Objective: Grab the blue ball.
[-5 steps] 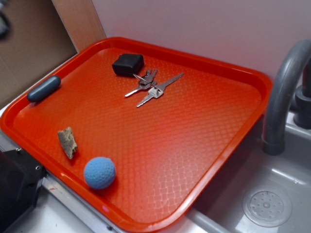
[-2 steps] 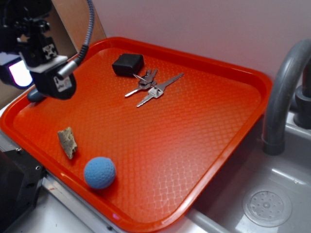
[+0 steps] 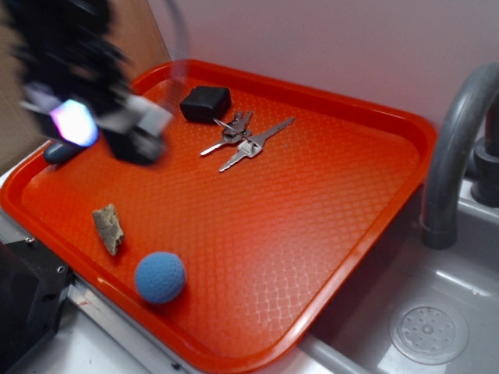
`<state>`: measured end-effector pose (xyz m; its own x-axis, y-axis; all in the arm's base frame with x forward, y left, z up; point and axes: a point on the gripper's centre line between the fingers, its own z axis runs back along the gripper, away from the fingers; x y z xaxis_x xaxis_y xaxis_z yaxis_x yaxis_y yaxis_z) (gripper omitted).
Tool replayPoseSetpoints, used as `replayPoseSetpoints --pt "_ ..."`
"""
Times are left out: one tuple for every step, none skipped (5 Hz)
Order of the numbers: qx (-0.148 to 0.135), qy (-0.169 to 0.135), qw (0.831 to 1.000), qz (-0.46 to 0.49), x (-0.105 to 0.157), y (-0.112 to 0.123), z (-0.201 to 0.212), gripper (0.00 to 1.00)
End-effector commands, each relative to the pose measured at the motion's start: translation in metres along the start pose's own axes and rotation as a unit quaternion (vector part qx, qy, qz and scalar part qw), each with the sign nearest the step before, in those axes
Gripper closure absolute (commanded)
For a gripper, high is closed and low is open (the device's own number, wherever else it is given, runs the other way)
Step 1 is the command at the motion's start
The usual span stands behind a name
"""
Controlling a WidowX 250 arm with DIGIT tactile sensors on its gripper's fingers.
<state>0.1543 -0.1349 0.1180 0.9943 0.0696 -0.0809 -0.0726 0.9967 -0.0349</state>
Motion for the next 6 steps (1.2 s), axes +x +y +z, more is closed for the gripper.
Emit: replayPoseSetpoints --pt "-0.021 0.039 0.997 -0.065 -0.009 -0.002 -0.066 0.0" --pt "-0.031 0.065 0.994 -0.077 -0.021 0.009 -0.061 0.0" --pt "-0.041 0.077 0.993 -0.08 -0.026 0.018 -0.062 0.0" --pt "-0.017 0.086 0.992 -0.085 -0.029 0.021 -0.078 0.0" --pt "-0.081 0.065 0.985 -0.141 -0.032 0.013 -0.102 0.0" --pt "-0.095 0.07 0.978 -0.174 -0.033 0.007 -0.103 0.0"
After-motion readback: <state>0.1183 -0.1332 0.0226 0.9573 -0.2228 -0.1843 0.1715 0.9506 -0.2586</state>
